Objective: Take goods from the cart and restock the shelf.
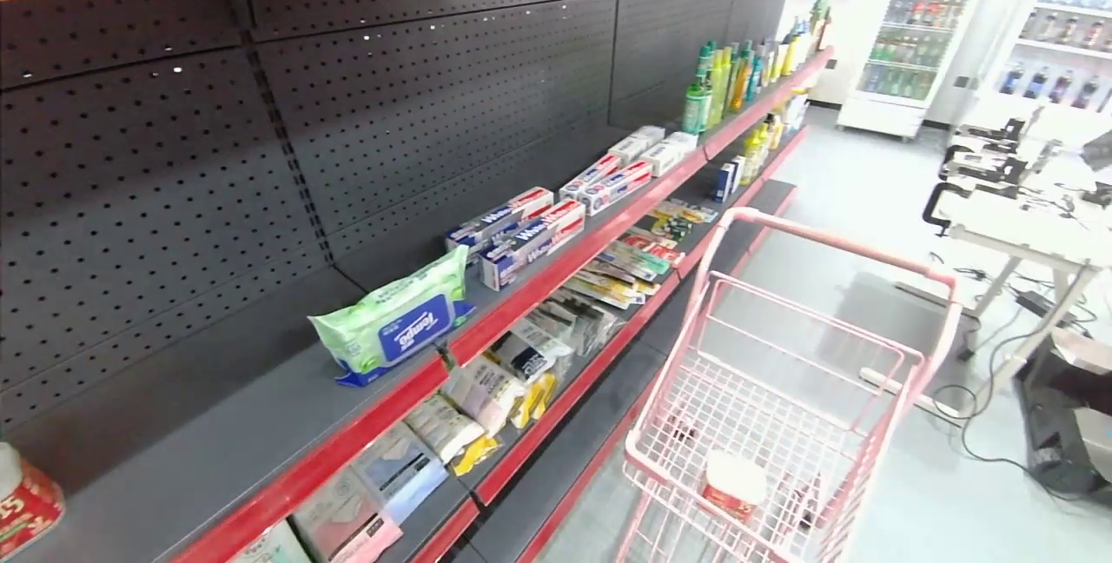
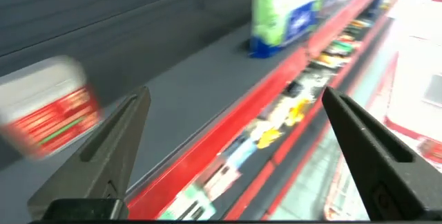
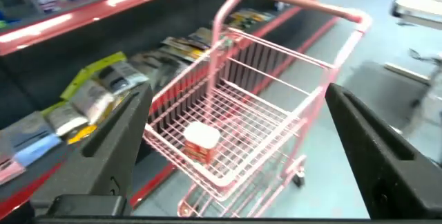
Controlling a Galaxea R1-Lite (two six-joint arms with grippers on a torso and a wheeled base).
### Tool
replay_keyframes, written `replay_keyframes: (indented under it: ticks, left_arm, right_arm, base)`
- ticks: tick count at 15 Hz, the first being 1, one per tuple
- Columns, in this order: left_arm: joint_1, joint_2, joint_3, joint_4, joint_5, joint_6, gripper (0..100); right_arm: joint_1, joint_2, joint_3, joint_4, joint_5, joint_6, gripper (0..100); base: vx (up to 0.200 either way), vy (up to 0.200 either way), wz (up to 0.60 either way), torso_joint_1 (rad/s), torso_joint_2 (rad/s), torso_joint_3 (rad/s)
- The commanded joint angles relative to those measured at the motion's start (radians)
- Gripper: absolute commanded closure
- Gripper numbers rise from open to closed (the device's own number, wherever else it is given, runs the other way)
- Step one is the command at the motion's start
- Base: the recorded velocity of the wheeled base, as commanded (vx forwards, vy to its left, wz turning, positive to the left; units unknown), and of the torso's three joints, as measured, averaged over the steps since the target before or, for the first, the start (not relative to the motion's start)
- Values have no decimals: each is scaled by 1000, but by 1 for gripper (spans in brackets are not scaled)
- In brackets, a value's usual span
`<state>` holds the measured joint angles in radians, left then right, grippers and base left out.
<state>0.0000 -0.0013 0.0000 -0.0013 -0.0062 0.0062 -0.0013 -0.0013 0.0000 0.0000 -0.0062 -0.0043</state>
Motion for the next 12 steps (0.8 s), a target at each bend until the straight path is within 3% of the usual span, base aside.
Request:
replay_keyframes:
  ticks: [1, 4, 12]
  left_arm:
    - [0, 1, 0, 0, 0, 0, 0]
    - [0, 1, 0, 0, 0, 0, 0]
    - [0, 1, 0, 0, 0, 0, 0]
  right_arm:
    - [0, 1, 0, 0, 0, 0, 0]
    - [0, 1, 0, 0, 0, 0, 0]
    - [0, 1, 0, 0, 2, -5, 0]
  base:
    - [0, 0, -600, 7, 7, 2]
    - [0, 0, -600, 4, 2, 5]
    - [0, 0, 0, 0, 0, 0]
